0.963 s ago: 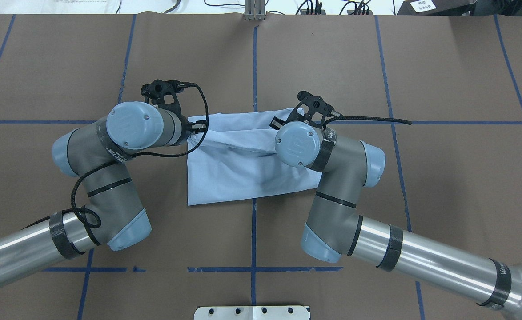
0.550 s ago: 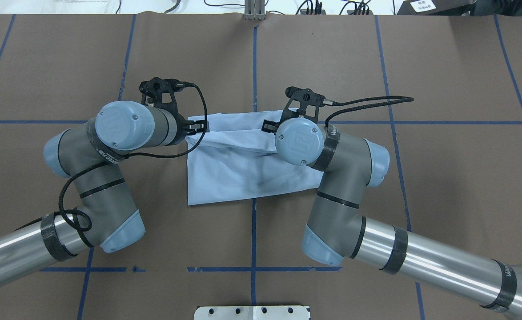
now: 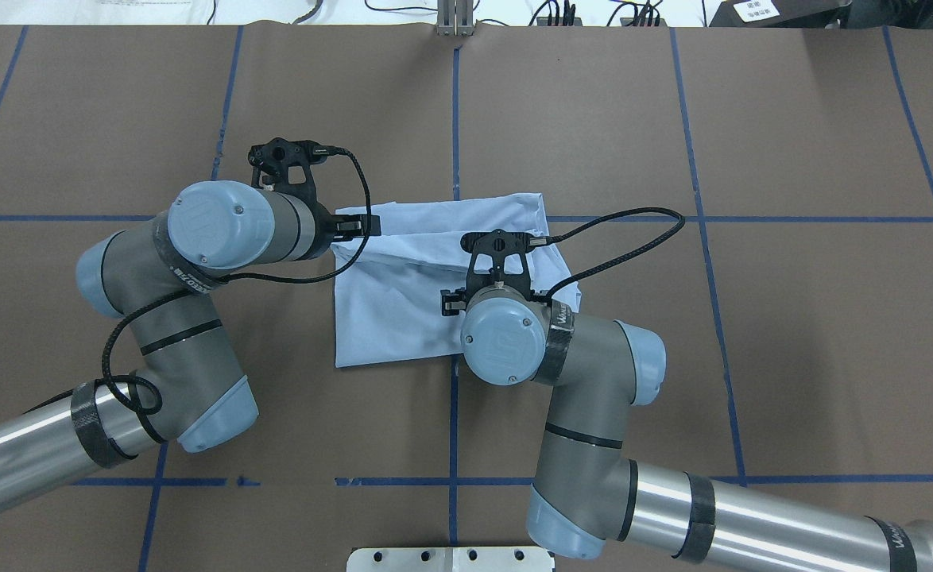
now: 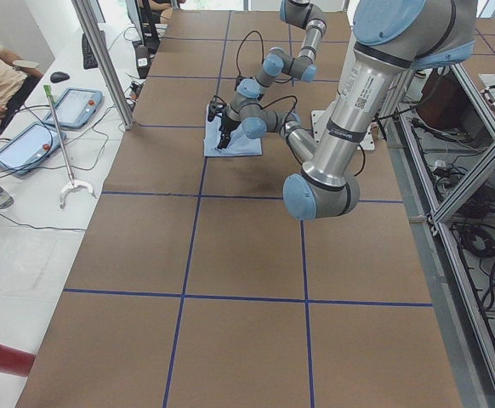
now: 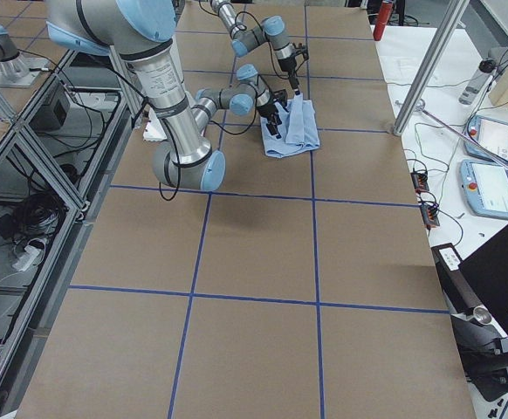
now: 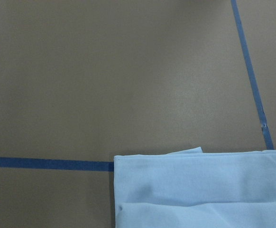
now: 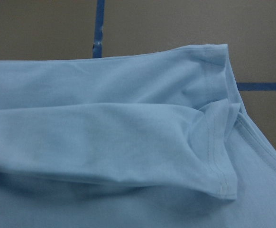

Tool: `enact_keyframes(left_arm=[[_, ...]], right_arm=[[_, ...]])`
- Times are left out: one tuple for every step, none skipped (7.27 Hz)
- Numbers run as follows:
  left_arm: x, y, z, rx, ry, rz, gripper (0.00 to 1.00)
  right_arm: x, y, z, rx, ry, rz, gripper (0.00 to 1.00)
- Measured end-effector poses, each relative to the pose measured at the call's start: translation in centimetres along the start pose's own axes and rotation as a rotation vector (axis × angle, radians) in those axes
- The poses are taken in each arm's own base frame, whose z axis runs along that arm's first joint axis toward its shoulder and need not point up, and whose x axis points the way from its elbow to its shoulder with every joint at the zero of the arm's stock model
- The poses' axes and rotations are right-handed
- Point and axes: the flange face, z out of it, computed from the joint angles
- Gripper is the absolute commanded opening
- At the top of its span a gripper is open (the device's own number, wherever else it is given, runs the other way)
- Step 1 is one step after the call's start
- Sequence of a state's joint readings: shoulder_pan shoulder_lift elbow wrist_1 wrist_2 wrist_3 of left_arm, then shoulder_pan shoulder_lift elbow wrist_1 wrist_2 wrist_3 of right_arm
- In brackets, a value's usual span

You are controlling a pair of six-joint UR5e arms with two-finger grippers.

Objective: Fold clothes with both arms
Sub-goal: 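Lay the folded edge down on the far side with both grippers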

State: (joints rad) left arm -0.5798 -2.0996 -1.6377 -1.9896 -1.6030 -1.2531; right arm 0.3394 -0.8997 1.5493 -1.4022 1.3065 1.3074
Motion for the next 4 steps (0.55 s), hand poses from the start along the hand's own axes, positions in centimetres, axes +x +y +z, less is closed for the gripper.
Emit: enact_keyframes(left_arm=[[0.0,0.0,-0.1,0.001,0.002,0.000,1.00],[0.1,-0.1,-0.4,0.003,0.007,-0.001,1.00],[0.1,-0.2,-0.7,0.006,0.011,-0.001,1.00],[0.1,-0.2,-0.9,0.008,0.013,-0.002,1.00]], right_arm=[[0.1,0.2,0.6,0.009,0.017,-0.049,1.00],[0.4,0.1,1.5,0.016,0.037,-0.072,1.00],[0.7,-0.4,2.2,0.021,0.054,-0.077,1.00],[1.2,-1.4,2.8,0.029,0.070,-0.077,1.00]])
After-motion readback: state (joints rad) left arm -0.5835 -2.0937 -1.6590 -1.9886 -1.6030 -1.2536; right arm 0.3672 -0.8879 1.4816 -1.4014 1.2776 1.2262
